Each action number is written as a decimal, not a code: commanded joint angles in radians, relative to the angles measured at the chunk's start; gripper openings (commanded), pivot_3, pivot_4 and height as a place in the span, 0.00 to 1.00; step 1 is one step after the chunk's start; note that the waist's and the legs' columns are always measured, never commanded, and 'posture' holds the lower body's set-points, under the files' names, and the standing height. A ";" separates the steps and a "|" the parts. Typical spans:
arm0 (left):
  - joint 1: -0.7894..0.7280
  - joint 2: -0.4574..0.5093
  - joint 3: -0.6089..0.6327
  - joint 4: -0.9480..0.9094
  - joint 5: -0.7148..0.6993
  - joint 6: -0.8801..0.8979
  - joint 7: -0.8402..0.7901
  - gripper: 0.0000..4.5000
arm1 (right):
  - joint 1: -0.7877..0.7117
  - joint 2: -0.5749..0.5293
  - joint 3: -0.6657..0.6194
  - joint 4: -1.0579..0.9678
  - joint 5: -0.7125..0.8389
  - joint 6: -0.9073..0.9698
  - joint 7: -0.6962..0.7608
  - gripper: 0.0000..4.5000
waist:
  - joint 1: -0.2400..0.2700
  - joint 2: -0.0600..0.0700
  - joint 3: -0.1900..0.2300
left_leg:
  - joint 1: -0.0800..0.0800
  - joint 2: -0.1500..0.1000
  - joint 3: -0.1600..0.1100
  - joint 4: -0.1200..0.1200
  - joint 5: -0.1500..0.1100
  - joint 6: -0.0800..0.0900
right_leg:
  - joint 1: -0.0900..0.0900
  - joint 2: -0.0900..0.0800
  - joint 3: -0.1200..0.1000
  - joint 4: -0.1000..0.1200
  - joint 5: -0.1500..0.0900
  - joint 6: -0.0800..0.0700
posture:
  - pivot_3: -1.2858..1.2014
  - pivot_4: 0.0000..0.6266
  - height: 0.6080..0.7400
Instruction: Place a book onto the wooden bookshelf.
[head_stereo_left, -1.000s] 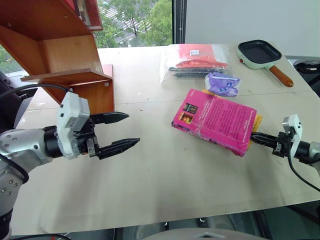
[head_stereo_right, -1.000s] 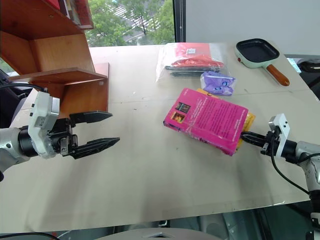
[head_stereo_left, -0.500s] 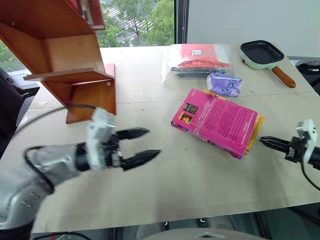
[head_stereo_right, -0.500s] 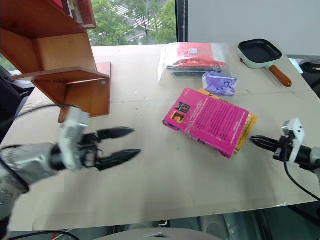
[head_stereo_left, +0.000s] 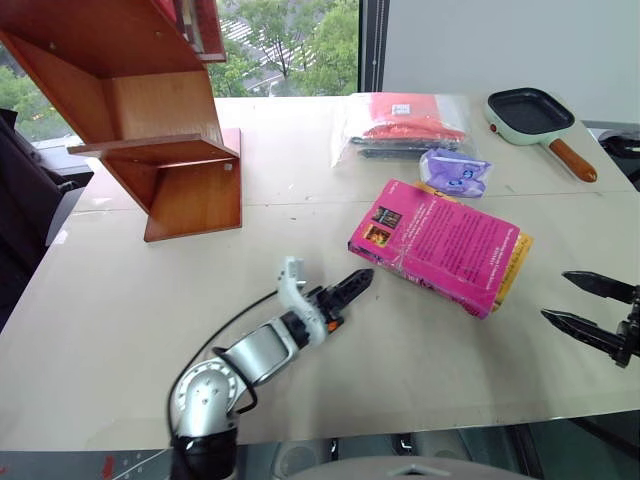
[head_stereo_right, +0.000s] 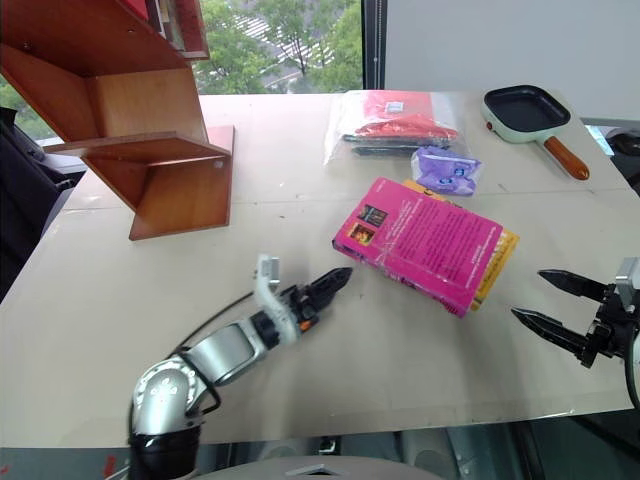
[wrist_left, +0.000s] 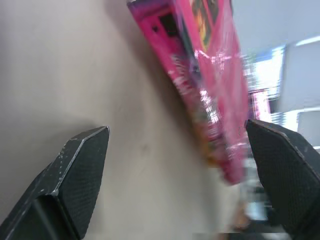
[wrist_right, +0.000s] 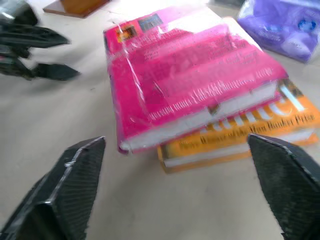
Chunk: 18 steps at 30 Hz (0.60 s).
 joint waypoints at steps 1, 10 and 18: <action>-0.046 -0.043 -0.030 0.059 -0.053 -0.022 0.030 1.00 | 0.036 -0.002 -0.087 -0.082 0.036 0.034 -0.045 0.99 | -0.001 0.000 -0.001 | -0.001 0.000 0.000 0.000 0.000 0.000 | 0.000 0.000 0.000 0.000 0.000 0.000 | 0.52 0.24 1.00; -0.189 -0.282 -0.101 0.260 0.202 -0.192 -0.128 1.00 | 0.085 -0.035 -0.200 -0.269 0.262 0.227 -0.184 0.99 | -0.003 -0.002 -0.001 | -0.001 -0.005 -0.001 0.000 0.000 0.000 | 0.000 0.001 0.001 -0.001 0.000 0.000 | 0.52 0.24 1.00; -0.209 -0.333 -0.089 0.326 0.232 -0.235 -0.123 0.62 | 0.112 -0.060 -0.232 -0.291 0.331 0.265 -0.187 1.00 | 0.000 -0.003 -0.001 | -0.003 -0.004 -0.003 0.000 0.000 0.000 | 0.000 0.000 -0.001 -0.002 -0.001 0.000 | 0.52 0.24 1.00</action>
